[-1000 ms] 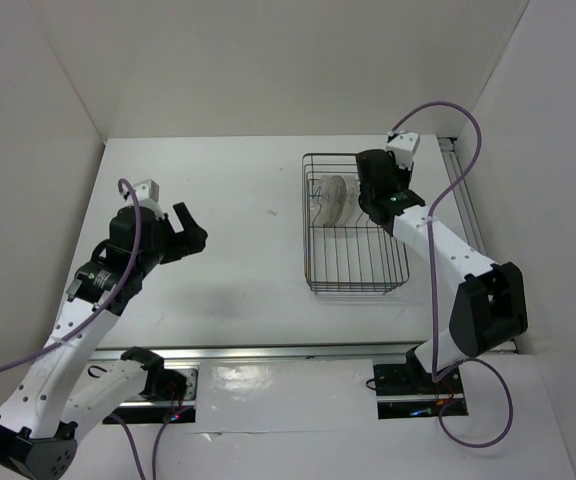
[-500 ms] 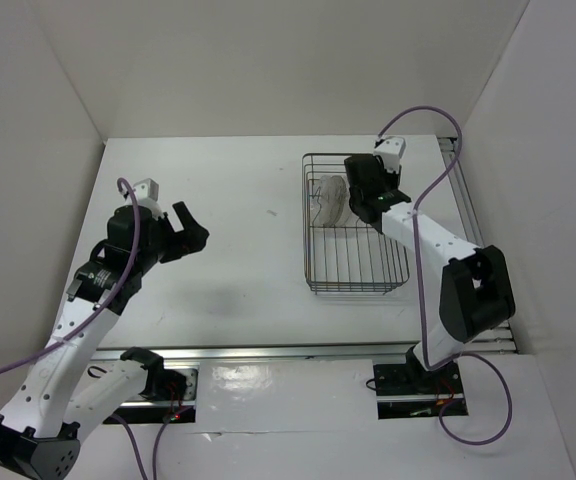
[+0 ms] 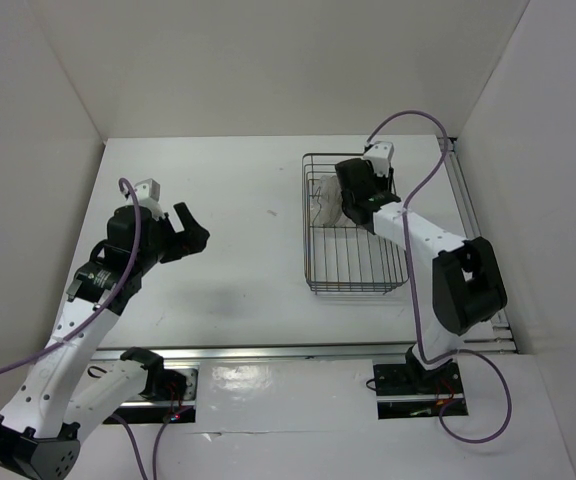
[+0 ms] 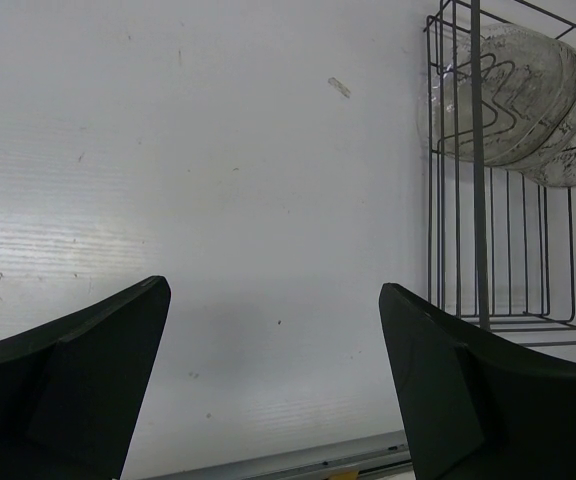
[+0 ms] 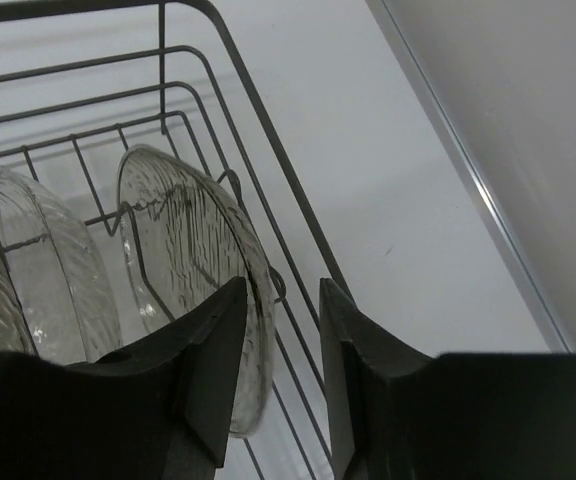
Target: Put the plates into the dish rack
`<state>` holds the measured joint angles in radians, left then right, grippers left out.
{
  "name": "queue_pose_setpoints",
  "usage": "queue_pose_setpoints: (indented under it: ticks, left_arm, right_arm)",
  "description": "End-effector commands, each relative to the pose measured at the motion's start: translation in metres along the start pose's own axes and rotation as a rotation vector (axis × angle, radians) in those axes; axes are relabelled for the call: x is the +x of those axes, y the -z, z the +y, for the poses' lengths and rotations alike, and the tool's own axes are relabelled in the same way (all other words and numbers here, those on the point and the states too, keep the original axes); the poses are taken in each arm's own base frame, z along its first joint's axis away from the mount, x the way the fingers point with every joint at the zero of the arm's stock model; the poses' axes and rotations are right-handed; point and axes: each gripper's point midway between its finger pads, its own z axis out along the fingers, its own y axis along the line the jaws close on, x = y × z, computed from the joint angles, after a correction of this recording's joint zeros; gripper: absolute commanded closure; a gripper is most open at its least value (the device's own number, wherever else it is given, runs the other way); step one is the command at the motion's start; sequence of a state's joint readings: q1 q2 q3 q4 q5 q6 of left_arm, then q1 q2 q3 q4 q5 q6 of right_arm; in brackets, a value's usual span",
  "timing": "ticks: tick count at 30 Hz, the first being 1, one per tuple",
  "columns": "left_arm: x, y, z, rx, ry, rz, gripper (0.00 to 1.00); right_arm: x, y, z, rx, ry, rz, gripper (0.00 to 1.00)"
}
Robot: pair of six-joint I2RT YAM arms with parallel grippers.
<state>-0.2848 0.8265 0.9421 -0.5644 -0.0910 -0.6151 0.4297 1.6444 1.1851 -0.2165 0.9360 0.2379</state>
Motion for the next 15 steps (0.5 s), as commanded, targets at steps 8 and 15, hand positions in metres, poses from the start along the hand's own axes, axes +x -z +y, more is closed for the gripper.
queue_pose_setpoints:
  ticks: [8, 15]
  left_arm:
    - [-0.008, 0.003, -0.005, 0.032, -0.022, -0.037, 0.00]
    - [-0.009, 0.001, -0.001, 0.011, -0.022, -0.039, 0.00]
  right_arm:
    - [-0.022, -0.002, 0.035, -0.120, -0.067, -0.051, 0.37]
    - [-0.081, 0.039, 0.027, -0.268, -0.211, -0.143, 0.15]
